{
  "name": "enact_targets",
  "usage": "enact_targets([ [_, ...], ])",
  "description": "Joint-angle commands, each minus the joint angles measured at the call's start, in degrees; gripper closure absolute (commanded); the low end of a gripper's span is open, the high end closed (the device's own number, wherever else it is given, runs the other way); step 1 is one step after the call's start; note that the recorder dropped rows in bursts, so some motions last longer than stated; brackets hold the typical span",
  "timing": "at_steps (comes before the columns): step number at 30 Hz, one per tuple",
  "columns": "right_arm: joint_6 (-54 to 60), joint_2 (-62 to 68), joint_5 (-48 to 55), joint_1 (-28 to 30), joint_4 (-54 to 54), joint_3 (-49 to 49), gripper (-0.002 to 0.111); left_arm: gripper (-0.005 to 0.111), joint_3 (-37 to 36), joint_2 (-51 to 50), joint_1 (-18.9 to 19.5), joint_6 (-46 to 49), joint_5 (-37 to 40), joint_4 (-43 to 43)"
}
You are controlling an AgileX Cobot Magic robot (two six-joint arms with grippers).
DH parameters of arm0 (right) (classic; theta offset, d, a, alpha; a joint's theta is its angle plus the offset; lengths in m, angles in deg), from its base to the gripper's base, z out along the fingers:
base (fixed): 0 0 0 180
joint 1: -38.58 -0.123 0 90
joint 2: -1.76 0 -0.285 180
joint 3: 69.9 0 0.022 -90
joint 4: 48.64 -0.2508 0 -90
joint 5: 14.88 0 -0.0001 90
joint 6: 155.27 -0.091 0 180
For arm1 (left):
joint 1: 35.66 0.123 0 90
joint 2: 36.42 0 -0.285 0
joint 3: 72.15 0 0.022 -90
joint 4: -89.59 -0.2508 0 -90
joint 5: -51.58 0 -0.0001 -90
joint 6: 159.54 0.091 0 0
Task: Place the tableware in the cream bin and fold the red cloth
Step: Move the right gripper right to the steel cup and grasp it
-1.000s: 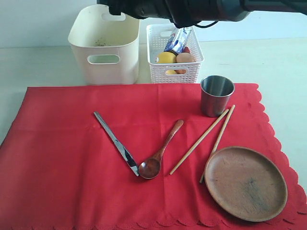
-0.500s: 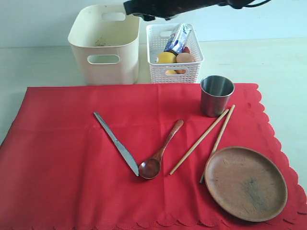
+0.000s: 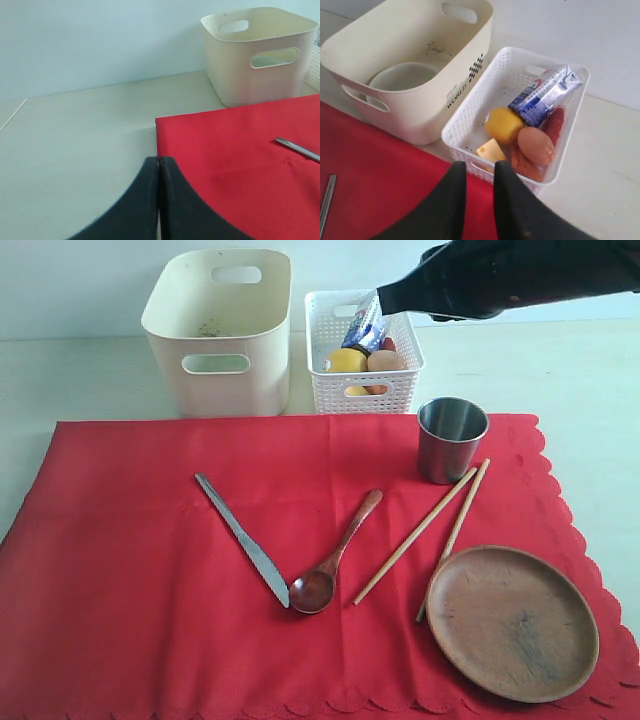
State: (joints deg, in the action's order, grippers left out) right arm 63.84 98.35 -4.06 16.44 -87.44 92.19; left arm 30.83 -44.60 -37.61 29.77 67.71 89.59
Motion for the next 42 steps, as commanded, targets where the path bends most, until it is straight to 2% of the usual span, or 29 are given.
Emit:
enact_targets([
  [1,-0.37,-3.32,-1.03,0.31,0.45,-4.22,0.087,0.107,-0.20,0.40,0.10,-0.33,-0.39,0.00],
  [5,-2.89,-3.16,-1.29,0.31,0.45,-6.59,0.076,0.107,-0.20,0.40,0.10,-0.33,-0.39,0.00],
  [10,-3.32,-1.83,-5.95,0.31,0.45,-9.33,0.045,0.107,-0.20,0.40,0.10,-0.44,-0.39,0.00],
  [13,-3.32,0.14,-7.82,0.31,0.22,-9.79,0.031,0.107,-0.20,0.40,0.10,-0.44,-0.39,0.00],
  [22,-3.35,9.37,-18.07,0.31,-0.13,-9.79,0.014,0.107,-0.20,0.40,0.10,-0.43,-0.39,0.00],
  [25,-3.21,11.88,-19.37,0.31,-0.13,-9.79,0.012,0.107,-0.20,0.40,0.10,-0.43,-0.39,0.00],
  [36,-3.09,18.20,-21.64,2.44,-0.01,-9.79,0.014,0.107,-0.20,0.40,0.10,-0.43,-0.39,0.00],
  [39,-1.51,18.69,-21.51,2.44,-0.01,-9.79,0.021,0.107,-0.20,0.40,0.10,-0.43,-0.39,0.00],
  [42,-1.19,18.68,-21.62,2.44,-0.01,-9.79,0.037,0.107,-0.20,0.40,0.10,-0.43,-0.39,0.00],
])
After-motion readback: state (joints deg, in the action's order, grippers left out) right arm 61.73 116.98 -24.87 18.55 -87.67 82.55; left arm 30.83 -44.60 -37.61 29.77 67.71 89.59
